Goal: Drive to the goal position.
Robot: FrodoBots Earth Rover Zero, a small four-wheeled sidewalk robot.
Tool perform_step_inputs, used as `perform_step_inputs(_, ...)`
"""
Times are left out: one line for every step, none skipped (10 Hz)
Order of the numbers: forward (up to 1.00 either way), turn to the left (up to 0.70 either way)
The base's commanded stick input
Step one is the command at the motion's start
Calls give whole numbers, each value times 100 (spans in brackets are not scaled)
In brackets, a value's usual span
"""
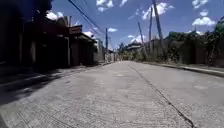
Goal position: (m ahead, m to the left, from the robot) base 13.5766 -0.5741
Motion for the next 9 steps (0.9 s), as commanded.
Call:
perform_step_inputs(0, 0)
perform_step_inputs(0, 0)
perform_step_inputs(0, 0)
perform_step_inputs(0, 0)
perform_step_inputs(6, 0)
perform_step_inputs(70, 0)
perform_step_inputs(70, 0)
perform_step_inputs(70, 0)
perform_step_inputs(70, 0)
